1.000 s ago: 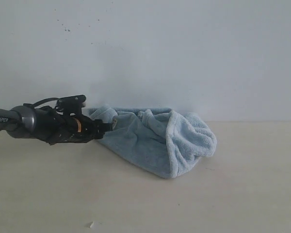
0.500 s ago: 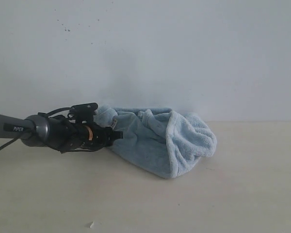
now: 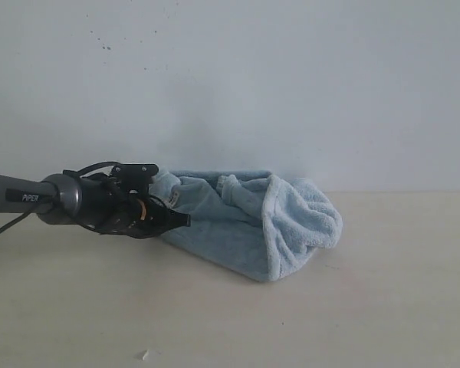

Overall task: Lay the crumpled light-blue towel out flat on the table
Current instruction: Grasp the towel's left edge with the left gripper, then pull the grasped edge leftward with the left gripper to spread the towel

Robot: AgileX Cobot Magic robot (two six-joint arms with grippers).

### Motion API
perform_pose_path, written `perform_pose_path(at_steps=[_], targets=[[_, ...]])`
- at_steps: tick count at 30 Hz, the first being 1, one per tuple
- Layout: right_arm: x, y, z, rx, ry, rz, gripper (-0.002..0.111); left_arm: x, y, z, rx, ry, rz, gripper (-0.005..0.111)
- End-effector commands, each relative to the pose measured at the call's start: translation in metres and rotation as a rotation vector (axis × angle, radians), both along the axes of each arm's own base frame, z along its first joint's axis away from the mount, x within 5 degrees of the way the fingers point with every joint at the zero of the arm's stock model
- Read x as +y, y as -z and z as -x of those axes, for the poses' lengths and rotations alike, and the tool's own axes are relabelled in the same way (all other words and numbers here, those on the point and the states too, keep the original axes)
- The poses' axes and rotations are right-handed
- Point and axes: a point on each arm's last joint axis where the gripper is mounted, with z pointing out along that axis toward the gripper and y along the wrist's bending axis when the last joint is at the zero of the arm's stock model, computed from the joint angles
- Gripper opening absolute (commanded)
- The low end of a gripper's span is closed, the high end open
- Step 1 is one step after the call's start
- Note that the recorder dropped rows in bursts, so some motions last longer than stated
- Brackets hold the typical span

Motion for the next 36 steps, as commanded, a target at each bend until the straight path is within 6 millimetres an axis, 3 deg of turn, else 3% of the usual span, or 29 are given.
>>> perform_pose_path(at_steps=[1,8,11,19,25,30,36], targets=[[0.000,-0.001,0.000,-0.014,-0.001,0.002,0.000,-0.013,0.001,0.019,0.134,0.028,-0.080,0.005],[0.000,-0.001,0.000,-0.014,-0.001,0.002,0.000,-0.020,0.002,0.053,0.292,0.125,-0.062,0.005],[0.000,-0.001,0.000,-0.014,-0.001,0.002,0.000,-0.012,0.001,0.074,0.318,0.129,-0.070,0.005],[0.000,-0.001,0.000,-0.014,-0.001,0.002,0.000,0.014,-0.029,0.138,0.302,0.136,-0.059,0.004],[0.000,-0.001,0.000,-0.014,-0.001,0.002,0.000,0.032,-0.040,0.185,0.272,0.143,-0.043,0.004],[0.000,-0.001,0.000,-0.014,-0.001,0.002,0.000,0.037,-0.055,0.196,0.258,0.173,-0.076,0.004],[0.000,-0.001,0.000,-0.014,-0.001,0.002,0.000,0.052,-0.082,0.189,0.153,0.158,-0.077,0.004]])
